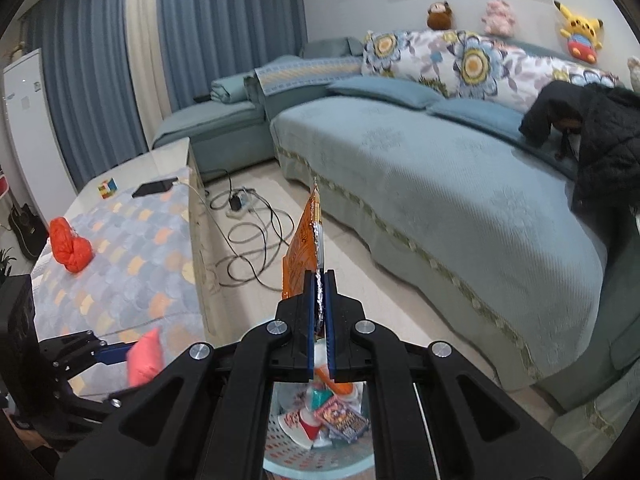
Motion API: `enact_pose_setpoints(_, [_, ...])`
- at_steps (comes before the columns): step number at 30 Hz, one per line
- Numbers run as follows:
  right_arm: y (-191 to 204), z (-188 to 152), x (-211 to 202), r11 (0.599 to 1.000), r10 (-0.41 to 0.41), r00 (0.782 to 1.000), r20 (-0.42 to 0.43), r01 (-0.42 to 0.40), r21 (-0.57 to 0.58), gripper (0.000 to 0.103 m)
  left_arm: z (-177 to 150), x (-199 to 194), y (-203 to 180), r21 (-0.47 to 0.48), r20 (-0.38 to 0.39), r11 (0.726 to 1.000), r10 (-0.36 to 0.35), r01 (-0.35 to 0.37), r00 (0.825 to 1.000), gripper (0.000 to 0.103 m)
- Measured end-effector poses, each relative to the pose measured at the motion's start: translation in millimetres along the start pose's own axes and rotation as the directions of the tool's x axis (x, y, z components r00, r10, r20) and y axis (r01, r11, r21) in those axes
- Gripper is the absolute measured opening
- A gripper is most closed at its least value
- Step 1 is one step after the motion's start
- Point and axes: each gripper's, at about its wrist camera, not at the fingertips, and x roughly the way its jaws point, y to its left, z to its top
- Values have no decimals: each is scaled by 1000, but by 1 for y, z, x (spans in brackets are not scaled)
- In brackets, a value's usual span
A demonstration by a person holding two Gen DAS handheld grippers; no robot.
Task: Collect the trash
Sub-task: 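Carry the pink bag and orange wrapper to the blue basket and release both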
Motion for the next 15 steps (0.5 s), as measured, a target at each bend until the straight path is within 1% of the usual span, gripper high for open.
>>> enact_pose_setpoints(2, [-5, -2, 2, 1000, -3, 1000, -14, 3, 9, 3, 4, 9, -9, 42, -11, 999, 8, -7, 1000, 51])
enact_pose_setpoints(4, [-10, -4, 4, 1000, -5, 1000, -25, 6, 16, 3, 7, 16, -13, 65, -21, 998, 15, -14, 1000, 51])
enact_pose_setpoints(8, [-14, -8, 8, 999, -5, 999, -45, 7, 32, 3, 13, 30, -17, 77, -45, 997, 19, -16, 999, 51])
enact_pose_setpoints(15, [-22, -11, 13, 998, -20, 998, -60, 23, 57, 3, 14, 46, -22, 83, -79, 996, 34, -28, 996, 53])
